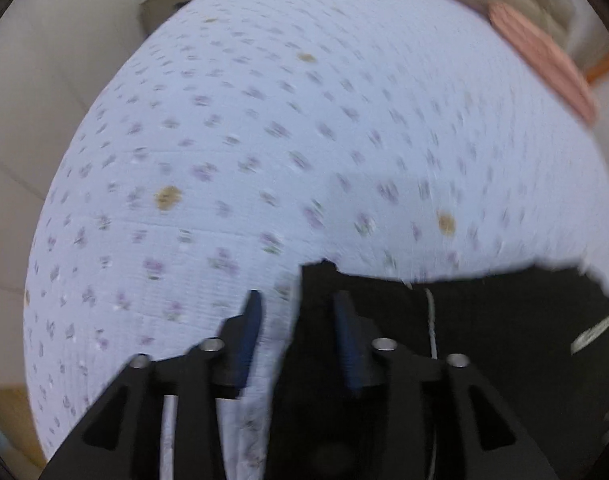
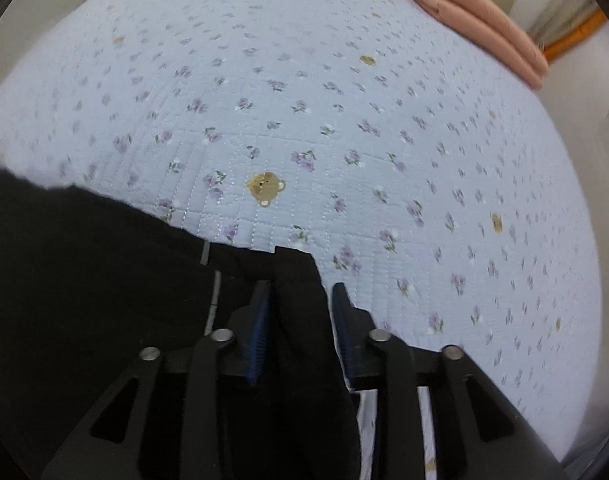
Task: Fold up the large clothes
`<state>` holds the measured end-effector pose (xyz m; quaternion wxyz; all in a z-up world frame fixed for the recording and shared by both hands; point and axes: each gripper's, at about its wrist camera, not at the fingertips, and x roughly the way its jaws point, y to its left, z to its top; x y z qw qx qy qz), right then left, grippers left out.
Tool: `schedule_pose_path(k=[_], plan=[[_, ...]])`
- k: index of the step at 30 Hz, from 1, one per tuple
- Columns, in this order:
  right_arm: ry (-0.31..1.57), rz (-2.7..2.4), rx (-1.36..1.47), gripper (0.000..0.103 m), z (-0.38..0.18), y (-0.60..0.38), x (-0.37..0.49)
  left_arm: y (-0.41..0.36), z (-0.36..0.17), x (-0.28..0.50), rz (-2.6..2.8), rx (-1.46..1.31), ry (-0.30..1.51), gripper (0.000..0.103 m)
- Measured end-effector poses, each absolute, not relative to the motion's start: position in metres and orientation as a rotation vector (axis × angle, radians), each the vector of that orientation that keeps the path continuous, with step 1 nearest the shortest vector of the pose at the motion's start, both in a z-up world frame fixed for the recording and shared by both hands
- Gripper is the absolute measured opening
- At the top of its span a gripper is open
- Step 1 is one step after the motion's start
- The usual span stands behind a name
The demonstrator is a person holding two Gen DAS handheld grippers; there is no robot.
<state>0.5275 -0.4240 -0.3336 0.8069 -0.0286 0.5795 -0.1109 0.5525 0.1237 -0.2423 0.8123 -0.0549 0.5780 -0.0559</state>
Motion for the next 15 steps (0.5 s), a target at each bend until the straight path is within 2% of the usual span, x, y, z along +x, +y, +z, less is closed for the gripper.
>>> schedule_pose_path(k=[3,8,15], plan=[[1.191,-0.247,0.117,0.060,-0.305,-0.449,0.506,0.168,-0.219,0.556,-0.049,-0.235,1.222,0.044],[1.148,-0.214,0.284,0.062,-0.262,-0.457,0.454,0.175,-0.156,0.514,-0.018,-0.149,1.093,0.044],[1.180,-0.083,0.234,0.062,-0.239,-0.370,0.399,0.072,-0.132,0.421,-0.239,-0.084,1.061,0.044]])
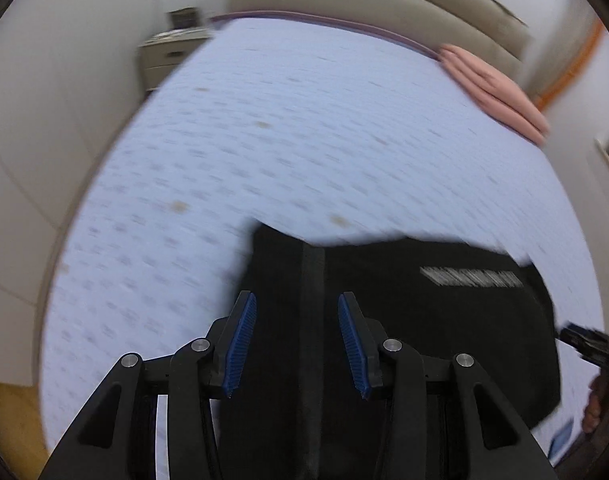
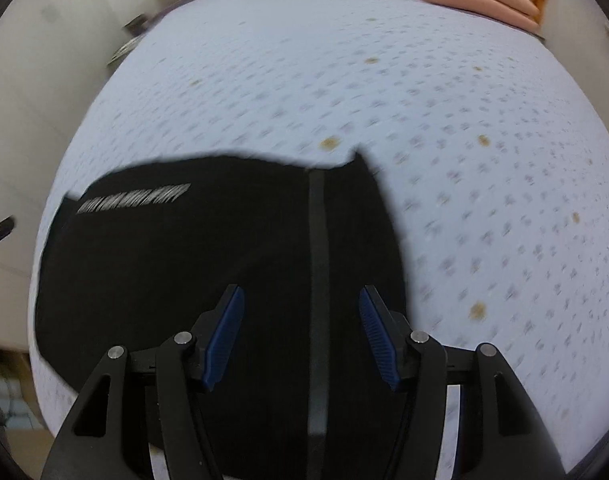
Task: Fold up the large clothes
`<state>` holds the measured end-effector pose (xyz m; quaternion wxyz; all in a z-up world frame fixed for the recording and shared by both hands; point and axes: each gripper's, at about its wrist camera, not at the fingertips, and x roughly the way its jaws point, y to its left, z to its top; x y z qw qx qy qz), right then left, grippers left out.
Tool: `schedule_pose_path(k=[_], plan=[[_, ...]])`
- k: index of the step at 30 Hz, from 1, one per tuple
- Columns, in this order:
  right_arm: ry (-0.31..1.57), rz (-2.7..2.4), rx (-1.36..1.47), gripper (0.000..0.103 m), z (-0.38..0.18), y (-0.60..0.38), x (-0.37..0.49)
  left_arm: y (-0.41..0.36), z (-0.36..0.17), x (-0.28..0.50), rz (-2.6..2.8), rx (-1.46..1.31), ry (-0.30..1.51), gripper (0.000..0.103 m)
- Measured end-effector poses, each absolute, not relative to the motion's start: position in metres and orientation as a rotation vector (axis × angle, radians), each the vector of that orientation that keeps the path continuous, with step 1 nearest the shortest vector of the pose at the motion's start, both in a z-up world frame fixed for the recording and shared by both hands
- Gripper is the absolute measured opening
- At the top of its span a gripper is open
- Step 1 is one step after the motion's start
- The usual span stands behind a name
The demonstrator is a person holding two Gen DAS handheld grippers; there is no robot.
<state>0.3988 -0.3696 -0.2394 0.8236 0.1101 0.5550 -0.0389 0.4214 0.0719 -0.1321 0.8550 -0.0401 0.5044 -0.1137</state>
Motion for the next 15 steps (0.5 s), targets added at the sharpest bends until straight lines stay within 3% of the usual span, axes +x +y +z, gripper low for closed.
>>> schedule_pose_path(k=[8,15], plan=[[1.151,-0.007,0.106,0.062,-0.255,-0.286,0.377,-0.036,-0.186,0.339,-0.387,0.075,1.131,0.046],[1.179,-0.018,0.049,0.065,-0.315,-0.275,0.381,-0.047,-0.233,0.341,-0.358,0.126,1.143,0.050]])
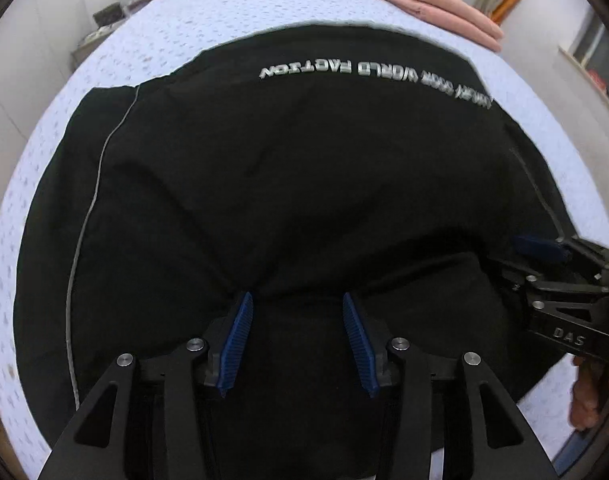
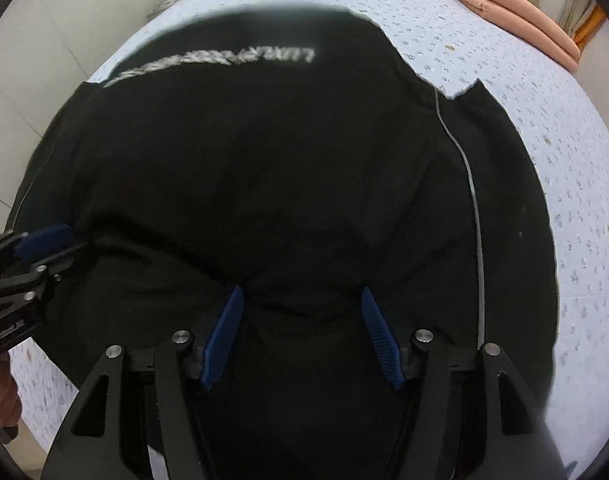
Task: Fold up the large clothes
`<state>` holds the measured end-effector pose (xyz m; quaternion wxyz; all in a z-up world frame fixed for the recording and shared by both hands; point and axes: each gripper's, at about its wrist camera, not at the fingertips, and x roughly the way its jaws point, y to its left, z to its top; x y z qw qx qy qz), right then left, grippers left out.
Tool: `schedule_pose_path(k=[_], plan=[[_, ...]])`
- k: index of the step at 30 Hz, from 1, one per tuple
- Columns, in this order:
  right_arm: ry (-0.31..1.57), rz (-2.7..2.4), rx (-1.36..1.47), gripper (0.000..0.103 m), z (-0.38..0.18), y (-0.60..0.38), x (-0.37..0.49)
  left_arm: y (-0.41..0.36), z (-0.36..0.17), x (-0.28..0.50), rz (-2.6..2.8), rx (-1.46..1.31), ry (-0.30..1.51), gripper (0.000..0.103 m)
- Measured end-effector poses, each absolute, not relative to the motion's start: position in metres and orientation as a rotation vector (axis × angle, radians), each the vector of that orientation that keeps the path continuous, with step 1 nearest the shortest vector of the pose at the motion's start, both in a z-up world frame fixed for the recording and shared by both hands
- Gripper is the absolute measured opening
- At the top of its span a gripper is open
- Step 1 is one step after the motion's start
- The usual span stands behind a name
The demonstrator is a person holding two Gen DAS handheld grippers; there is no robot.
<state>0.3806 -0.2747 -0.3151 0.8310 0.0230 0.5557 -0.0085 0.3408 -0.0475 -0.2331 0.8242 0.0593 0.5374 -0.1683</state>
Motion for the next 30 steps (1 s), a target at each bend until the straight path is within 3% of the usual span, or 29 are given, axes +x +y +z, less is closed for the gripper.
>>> schedule_pose_path(k=[6,9,12,15,16,18,19,21,30], plan=[[1.231,0.003,0.066,0.065,-0.302,-0.279,0.390,-0.043,-0.216,0.350,-0.368,0.103,1.181,0.050],[1.168,-0.002,0.116,0.065,-0.270,-0.291,0.400,-0.037,-0.191,0.361,-0.342,0.123,1.125,0.050],[1.083,-0.069,0.130,0.072,-0.244,-0.300,0.422,-0.040,-0.180,0.379,-0.320,0.151,1.087,0.050],[1.071,-0.097,0.131,0.072,-0.248,-0.303,0.455,-0.034,-0.188,0.401,-0.302,0.117,1.106,0.050],[1.085,-0.105,0.143,0.072,-0.256,-0.305,0.467,-0.029,-0.194,0.405,-0.296,0.081,1.118,0.051],[1.144,-0.105,0.178,0.072,-0.279,-0.309,0.484,-0.020,-0.207,0.413,-0.273,0.026,1.157,0.070],[1.187,-0.100,0.200,0.073,-0.296,-0.311,0.490,-0.017,-0.218,0.418,-0.268,0.005,1.184,0.072],[1.233,-0.099,0.233,0.085,-0.319,-0.317,0.498,-0.015,-0.230,0.423,-0.276,0.002,1.203,0.076],[1.201,-0.051,0.290,0.088,-0.314,-0.333,0.486,-0.009,-0.217,0.420,-0.292,0.015,1.181,0.078]])
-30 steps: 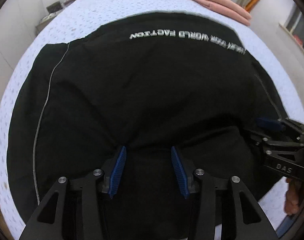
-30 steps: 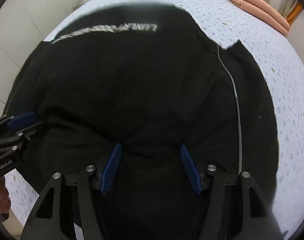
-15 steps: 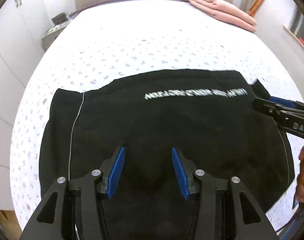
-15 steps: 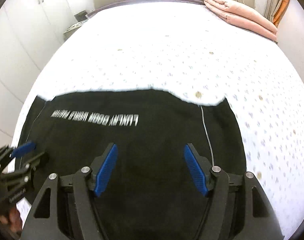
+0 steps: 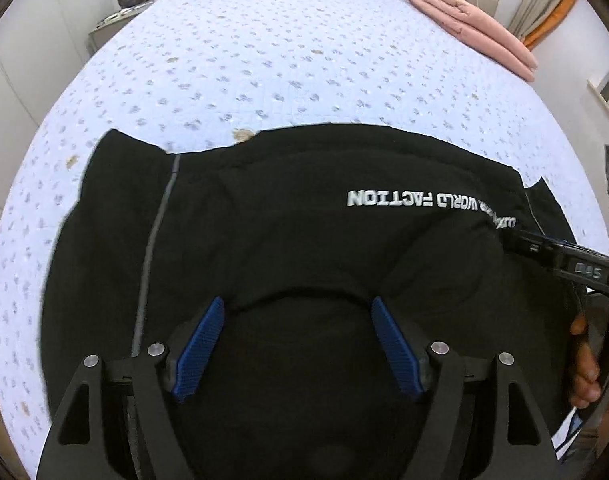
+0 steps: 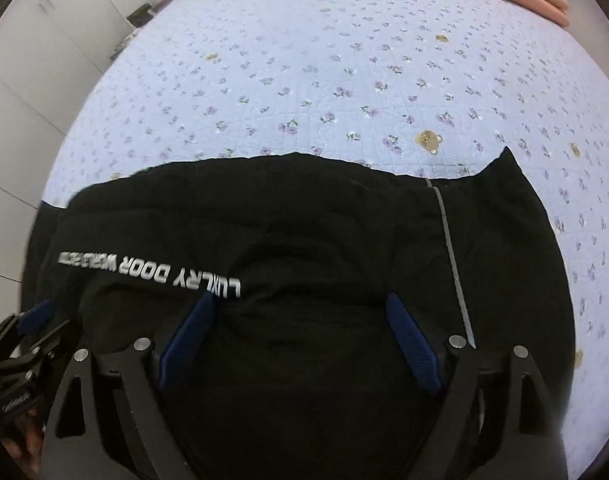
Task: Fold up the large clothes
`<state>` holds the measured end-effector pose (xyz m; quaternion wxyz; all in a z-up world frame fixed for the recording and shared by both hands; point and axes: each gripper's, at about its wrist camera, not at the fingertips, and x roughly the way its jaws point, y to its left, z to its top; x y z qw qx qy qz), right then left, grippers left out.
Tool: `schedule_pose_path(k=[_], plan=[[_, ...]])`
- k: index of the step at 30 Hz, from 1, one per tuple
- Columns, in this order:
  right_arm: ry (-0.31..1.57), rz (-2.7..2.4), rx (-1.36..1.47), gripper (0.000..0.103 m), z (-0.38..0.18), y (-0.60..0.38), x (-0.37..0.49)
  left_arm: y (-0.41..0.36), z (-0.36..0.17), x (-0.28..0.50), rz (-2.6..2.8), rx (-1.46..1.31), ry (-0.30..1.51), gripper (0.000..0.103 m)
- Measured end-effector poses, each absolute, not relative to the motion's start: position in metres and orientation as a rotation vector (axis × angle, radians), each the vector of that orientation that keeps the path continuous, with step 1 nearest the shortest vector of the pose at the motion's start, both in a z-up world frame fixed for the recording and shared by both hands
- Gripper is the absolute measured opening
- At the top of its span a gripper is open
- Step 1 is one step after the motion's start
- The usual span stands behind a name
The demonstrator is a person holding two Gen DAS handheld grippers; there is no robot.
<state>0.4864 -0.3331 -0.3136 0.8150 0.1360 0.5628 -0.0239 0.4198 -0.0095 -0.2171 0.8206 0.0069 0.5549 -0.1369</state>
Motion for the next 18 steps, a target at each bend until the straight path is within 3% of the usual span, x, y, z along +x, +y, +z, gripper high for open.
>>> schedule_pose_path(k=[10,18], plan=[[1.197,-0.134,0.313,0.090,-0.265,-0.390,0.400,0.088,-0.182,0.410,-0.152,-0.046,1.178,0.079],[1.241,-0.188,0.353,0.090,-0.282,-0.419,0.375,0.138,-0.195,0.411,-0.108,-0.165,1.221,0.079]])
